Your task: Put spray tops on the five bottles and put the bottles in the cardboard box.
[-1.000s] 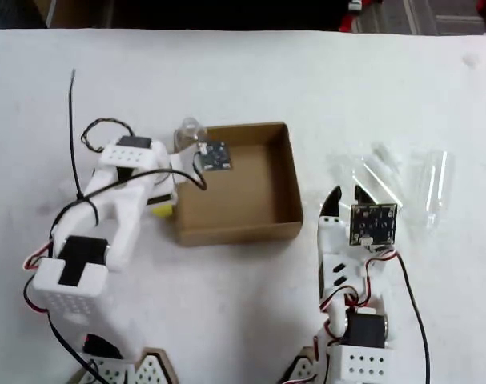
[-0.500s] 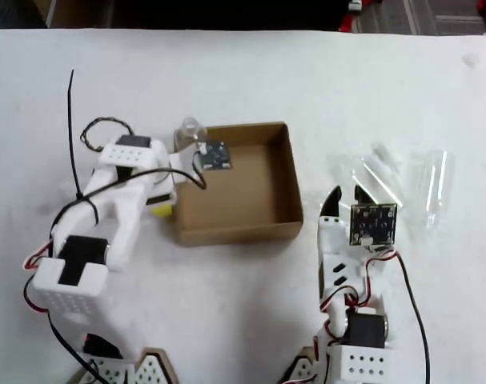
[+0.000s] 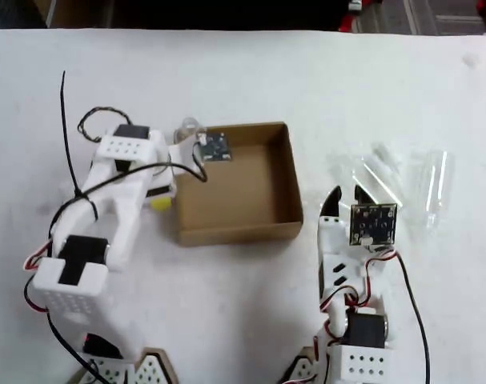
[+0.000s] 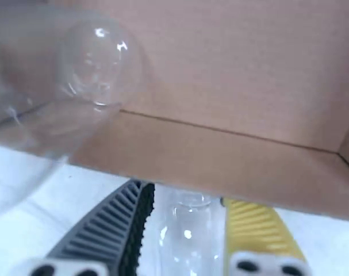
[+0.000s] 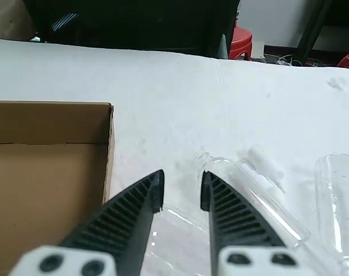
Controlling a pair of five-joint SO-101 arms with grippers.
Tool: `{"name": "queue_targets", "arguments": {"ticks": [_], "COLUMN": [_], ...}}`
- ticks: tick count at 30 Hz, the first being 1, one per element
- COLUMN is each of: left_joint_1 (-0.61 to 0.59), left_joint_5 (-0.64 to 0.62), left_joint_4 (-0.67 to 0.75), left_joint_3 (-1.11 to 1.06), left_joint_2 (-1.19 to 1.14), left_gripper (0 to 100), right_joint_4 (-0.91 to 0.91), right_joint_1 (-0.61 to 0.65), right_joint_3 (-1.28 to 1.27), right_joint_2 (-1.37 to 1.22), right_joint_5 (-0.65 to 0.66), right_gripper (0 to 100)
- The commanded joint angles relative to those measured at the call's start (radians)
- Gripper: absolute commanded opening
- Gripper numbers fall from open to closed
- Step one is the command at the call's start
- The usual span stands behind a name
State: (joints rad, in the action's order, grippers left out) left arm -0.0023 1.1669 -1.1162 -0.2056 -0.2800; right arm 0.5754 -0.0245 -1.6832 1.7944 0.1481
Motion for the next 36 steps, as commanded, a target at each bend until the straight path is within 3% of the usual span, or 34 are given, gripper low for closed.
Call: {"name": "queue_targets", "arguments": {"ticks": [1,3,8,16,26,30,36], "left_joint_1": [-0.005,-0.004,-0.002,0.050,0.128,0.148,0.237], "left_joint_5": [0.017,0.017,0.015,-0.003,-0.362,-0.497,-0.641], "left_joint_4": [-0.011,-0.011,-0.023,-0.276,-0.660,-0.672,-0.672], "left_joint_3": [0.041,0.048,0.046,0.192,0.608,0.710,0.678], "left_joint_2": [0.004,0.004,0.012,0.013,0.013,0.035,0.219], "left_gripper": [8,1,2,2,2,2,2], "right_joint_4": [-0.024,-0.024,-0.025,-0.025,-0.024,-0.024,-0.024], "right_joint_1": [-0.005,-0.005,-0.005,-0.005,-0.007,-0.007,-0.008], "right_joint_3": [-0.008,-0.008,-0.008,-0.008,-0.008,-0.008,-0.008], "right_joint_2": [0.005,0.005,0.005,0.005,0.005,0.005,0.005], "right_joint_5": [0.014,0.014,0.014,0.014,0.014,0.014,0.014], "right_gripper": [9.5,9.5,9.5,9.5,9.5,9.5,9.5]}}
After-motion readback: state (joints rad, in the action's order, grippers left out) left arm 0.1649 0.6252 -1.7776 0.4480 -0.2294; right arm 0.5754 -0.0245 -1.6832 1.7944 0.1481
